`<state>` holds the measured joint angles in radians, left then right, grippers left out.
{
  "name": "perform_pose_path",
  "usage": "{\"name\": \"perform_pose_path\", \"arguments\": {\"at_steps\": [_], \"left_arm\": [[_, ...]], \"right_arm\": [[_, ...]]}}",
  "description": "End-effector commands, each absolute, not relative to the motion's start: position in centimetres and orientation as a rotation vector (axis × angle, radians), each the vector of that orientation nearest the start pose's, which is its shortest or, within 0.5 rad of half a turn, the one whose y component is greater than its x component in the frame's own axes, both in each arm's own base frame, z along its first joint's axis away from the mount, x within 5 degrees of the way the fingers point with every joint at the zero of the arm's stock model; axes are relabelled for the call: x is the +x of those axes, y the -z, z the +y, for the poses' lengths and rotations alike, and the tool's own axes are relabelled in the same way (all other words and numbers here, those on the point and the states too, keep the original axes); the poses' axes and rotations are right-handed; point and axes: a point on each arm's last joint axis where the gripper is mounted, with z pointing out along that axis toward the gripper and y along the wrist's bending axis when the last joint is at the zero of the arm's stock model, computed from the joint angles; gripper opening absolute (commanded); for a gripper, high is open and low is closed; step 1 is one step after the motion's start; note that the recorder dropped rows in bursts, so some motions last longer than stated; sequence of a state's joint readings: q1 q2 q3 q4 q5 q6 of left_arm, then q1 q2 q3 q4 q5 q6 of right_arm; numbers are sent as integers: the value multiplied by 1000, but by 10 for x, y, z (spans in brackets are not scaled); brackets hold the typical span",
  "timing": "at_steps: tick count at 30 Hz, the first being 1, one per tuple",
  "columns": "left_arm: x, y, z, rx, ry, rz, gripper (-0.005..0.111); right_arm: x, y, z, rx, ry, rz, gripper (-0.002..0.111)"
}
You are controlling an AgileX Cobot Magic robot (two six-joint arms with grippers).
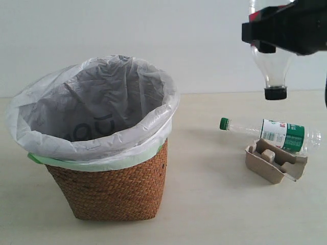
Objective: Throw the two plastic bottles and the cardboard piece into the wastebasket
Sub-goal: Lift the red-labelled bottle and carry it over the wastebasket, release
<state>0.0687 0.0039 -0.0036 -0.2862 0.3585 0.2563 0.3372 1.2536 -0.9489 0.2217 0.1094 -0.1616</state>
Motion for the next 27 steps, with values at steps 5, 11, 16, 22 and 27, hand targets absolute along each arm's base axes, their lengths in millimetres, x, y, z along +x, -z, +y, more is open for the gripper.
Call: {"name": "perform_pose_path", "arguments": {"at_steps": [5,11,16,22,27], "left_arm": [[54,-182,-5,-1,43,1829,4],[54,-182,-5,-1,43,1829,4],[54,-182,-5,-1,43,1829,4],[54,-182,-5,-1,43,1829,4],[54,-182,-5,-1,43,1829,4]], "right_arm": [[265,-309,75,-180,-220,1801,0],[260,-348,120,-205,-446,1764,0],[225,-403,190,-336,-754,1617,0],[187,-446,224,-439,-935,1486,0],[216,-417,200,-431,-757,1638,0]]}}
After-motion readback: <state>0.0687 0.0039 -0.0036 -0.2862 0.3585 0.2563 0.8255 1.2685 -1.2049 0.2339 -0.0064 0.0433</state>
